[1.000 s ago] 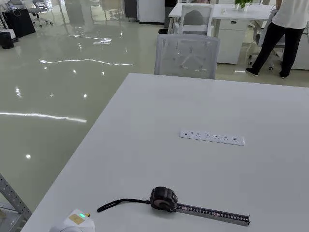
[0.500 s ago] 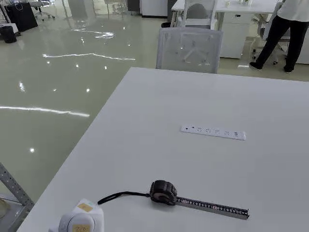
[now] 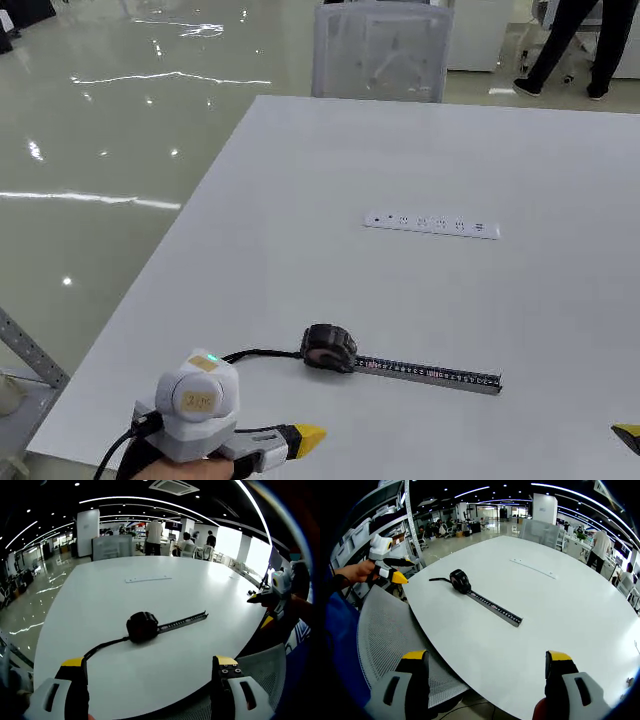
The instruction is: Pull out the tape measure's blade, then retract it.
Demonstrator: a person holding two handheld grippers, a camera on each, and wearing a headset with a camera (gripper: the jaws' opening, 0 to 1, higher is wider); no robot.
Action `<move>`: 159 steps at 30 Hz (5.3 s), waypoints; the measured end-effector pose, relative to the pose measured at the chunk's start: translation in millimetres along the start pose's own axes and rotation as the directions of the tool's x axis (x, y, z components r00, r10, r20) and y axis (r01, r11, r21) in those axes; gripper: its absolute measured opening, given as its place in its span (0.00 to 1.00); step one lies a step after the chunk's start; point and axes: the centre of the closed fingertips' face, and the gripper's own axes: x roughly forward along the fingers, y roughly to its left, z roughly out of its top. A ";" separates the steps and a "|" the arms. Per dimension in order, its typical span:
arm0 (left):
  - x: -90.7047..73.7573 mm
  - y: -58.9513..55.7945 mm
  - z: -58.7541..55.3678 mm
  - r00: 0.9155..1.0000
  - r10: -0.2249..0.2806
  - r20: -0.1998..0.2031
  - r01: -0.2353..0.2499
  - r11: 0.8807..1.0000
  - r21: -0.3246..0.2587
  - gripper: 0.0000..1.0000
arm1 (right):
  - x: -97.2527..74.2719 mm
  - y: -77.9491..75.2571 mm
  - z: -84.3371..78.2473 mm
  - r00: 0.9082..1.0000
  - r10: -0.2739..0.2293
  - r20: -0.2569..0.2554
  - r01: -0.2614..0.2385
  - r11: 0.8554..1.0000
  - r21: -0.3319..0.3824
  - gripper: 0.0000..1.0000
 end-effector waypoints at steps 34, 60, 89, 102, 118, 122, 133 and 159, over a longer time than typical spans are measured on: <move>109.8 -1.7 14.8 0.996 0.089 -0.031 -0.090 0.995 -0.038 0.94 | 94.4 -41.8 2.0 0.985 0.129 -0.117 -0.146 0.978 -0.151 0.80; 148.9 10.5 11.9 0.988 0.135 -0.072 -0.143 0.981 -0.129 0.88 | 132.4 -68.0 3.5 0.959 0.183 -0.218 -0.248 0.912 -0.326 0.65; 176.4 19.6 15.7 0.985 0.153 -0.079 -0.163 0.977 -0.141 0.77 | 166.9 -79.8 7.3 0.909 0.263 -0.322 -0.396 0.787 -0.474 0.42; 183.2 20.3 13.4 0.985 0.147 -0.092 -0.160 0.975 -0.154 0.72 | 176.0 -79.1 4.8 0.887 0.286 -0.362 -0.446 0.733 -0.514 0.29; 186.4 19.3 7.7 0.985 0.136 -0.107 -0.153 0.975 -0.163 0.63 | 181.2 -78.6 1.8 0.881 0.291 -0.374 -0.460 0.710 -0.533 0.15; 186.3 20.6 7.5 0.985 0.140 -0.105 -0.156 0.974 -0.163 0.62 | 181.4 -78.7 3.0 0.881 0.291 -0.373 -0.460 0.710 -0.534 0.14; 186.3 19.6 7.0 0.984 0.145 -0.103 -0.161 0.973 -0.167 0.61 | 181.3 -79.1 2.9 0.880 0.288 -0.377 -0.462 0.704 -0.539 0.13; 186.1 19.6 6.5 0.985 0.127 -0.116 -0.147 0.971 -0.187 0.59 | 181.6 -79.6 2.0 0.879 0.288 -0.381 -0.465 0.697 -0.546 0.13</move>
